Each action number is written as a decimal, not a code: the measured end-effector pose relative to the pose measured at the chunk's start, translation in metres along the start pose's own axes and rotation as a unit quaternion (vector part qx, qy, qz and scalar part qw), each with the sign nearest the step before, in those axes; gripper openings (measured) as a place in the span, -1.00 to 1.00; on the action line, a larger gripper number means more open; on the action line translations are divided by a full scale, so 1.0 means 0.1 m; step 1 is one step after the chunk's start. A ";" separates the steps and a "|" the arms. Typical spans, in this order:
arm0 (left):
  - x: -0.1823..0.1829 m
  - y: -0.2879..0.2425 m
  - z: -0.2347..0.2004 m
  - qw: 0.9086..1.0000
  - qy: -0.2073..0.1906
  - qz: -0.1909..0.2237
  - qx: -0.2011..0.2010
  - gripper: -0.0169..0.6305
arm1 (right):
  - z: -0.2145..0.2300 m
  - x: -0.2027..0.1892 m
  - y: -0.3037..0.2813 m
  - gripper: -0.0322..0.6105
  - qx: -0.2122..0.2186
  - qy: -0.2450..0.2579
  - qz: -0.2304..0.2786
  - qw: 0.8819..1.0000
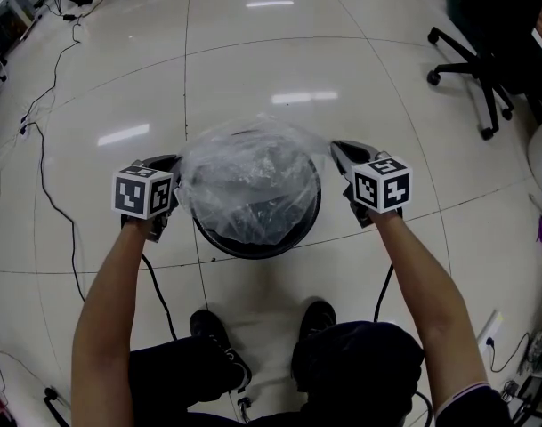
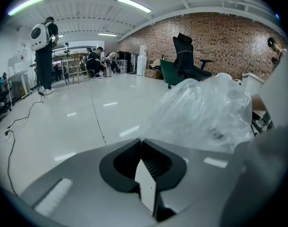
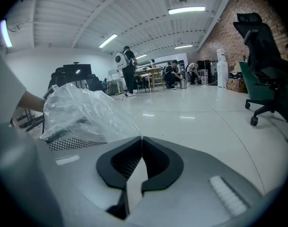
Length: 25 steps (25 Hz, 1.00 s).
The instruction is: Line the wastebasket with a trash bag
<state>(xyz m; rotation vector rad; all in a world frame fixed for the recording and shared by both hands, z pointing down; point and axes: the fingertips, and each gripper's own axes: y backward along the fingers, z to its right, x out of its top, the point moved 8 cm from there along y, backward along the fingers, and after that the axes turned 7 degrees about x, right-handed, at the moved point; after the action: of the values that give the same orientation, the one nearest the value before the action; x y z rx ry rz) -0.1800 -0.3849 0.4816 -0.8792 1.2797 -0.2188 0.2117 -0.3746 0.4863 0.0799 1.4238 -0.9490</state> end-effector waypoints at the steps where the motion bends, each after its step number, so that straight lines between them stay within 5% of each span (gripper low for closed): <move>1: -0.01 -0.01 -0.01 1.000 0.001 -0.001 0.001 -0.91 | 0.01 -0.01 -0.01 -0.89 0.000 -0.001 -0.001 1.000; 25: -0.52 -0.14 0.18 0.998 0.025 -0.040 -0.034 -0.91 | -0.17 -0.53 -0.11 -0.89 0.025 -0.007 -0.051 0.998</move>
<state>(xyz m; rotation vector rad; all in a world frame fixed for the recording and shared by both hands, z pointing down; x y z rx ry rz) -0.1762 -0.3550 0.5299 -0.9889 1.3070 -0.2631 0.1988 -0.3449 0.5334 0.0372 1.4027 -1.0668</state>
